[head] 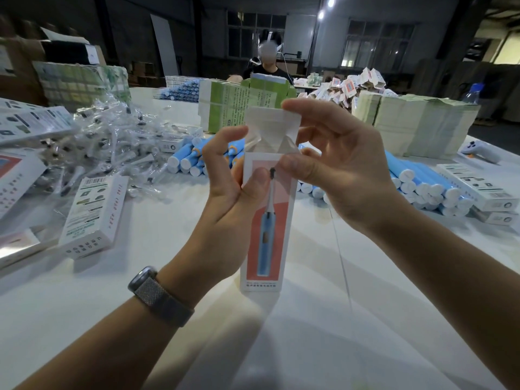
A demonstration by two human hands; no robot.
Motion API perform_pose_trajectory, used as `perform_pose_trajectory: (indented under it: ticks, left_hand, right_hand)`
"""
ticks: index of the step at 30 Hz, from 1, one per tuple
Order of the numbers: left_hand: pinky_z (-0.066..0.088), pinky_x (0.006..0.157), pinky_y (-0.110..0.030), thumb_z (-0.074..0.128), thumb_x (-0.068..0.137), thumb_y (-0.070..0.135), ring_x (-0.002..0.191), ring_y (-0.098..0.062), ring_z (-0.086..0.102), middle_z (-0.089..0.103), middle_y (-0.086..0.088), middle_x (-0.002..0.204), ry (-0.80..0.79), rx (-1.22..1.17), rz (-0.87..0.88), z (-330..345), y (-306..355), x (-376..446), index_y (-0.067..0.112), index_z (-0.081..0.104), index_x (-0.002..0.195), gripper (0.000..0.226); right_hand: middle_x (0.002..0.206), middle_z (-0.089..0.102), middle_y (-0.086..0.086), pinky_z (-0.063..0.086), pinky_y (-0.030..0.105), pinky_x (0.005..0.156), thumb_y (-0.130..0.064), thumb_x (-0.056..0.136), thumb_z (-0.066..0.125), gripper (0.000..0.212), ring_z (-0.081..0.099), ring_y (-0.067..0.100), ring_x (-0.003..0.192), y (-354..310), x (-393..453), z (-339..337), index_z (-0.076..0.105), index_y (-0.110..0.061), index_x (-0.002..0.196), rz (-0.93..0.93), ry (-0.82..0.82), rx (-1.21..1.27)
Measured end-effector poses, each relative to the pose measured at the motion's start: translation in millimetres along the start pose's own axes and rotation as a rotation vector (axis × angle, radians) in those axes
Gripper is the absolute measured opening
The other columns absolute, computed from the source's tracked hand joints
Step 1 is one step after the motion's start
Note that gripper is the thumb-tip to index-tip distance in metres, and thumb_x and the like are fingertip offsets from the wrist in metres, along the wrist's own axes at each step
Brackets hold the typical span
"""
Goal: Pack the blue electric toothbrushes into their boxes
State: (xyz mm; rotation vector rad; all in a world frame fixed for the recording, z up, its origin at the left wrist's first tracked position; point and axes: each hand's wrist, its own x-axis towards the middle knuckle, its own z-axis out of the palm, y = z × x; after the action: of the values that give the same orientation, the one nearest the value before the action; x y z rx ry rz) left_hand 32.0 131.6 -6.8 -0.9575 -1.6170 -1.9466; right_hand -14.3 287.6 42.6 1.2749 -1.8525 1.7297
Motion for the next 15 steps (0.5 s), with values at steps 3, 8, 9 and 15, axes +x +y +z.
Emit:
perform_pose_trajectory:
  ticks: [3, 8, 9, 15]
  left_hand:
    - [0.056, 0.076, -0.026, 0.035, 0.103, 0.013, 0.085, -0.007, 0.064, 0.066, 0.017, 0.099, 0.001, 0.007, -0.021, -1.4, -0.9, -0.6, 0.028, 0.029, 0.116, 0.021]
    - [0.056, 0.075, -0.027, 0.035, 0.103, 0.015, 0.086, -0.010, 0.063, 0.065, 0.016, 0.099, 0.013, -0.029, -0.040, -1.7, -1.8, -0.3, 0.030, 0.029, 0.113, 0.019]
    - [0.057, 0.076, -0.028, 0.035, 0.103, 0.014, 0.088, -0.011, 0.064, 0.065, 0.015, 0.100, 0.010, -0.040, -0.038, -1.7, -1.9, -0.3, 0.031, 0.028, 0.114, 0.021]
    - [0.057, 0.079, -0.039, 0.035, 0.104, 0.018, 0.088, -0.021, 0.063, 0.062, 0.009, 0.099, -0.015, 0.066, -0.020, -2.5, -1.1, 0.8, 0.030, 0.035, 0.122, 0.021]
  right_hand:
    - [0.095, 0.066, -0.013, 0.046, 0.028, 0.072, -0.013, 0.073, 0.080, 0.035, 0.056, 0.013, 0.089, -2.6, 0.2, 0.9, 0.069, -0.029, 0.102, -0.003, -0.015, 0.056]
    - [0.087, 0.063, 0.000, 0.040, 0.043, 0.070, -0.009, 0.074, 0.077, 0.016, 0.057, 0.020, 0.086, -2.4, -1.5, 2.6, 0.068, -0.021, 0.080, -0.029, -0.048, 0.025]
    - [0.088, 0.063, 0.001, 0.040, 0.041, 0.070, -0.010, 0.075, 0.076, 0.015, 0.057, 0.020, 0.087, -3.0, -1.9, 2.4, 0.067, -0.020, 0.081, -0.031, -0.057, 0.006]
    - [0.090, 0.060, 0.006, 0.045, 0.035, 0.071, -0.019, 0.079, 0.074, 0.009, 0.058, 0.019, 0.090, -8.2, -2.9, 5.1, 0.064, -0.019, 0.079, -0.043, -0.049, -0.073]
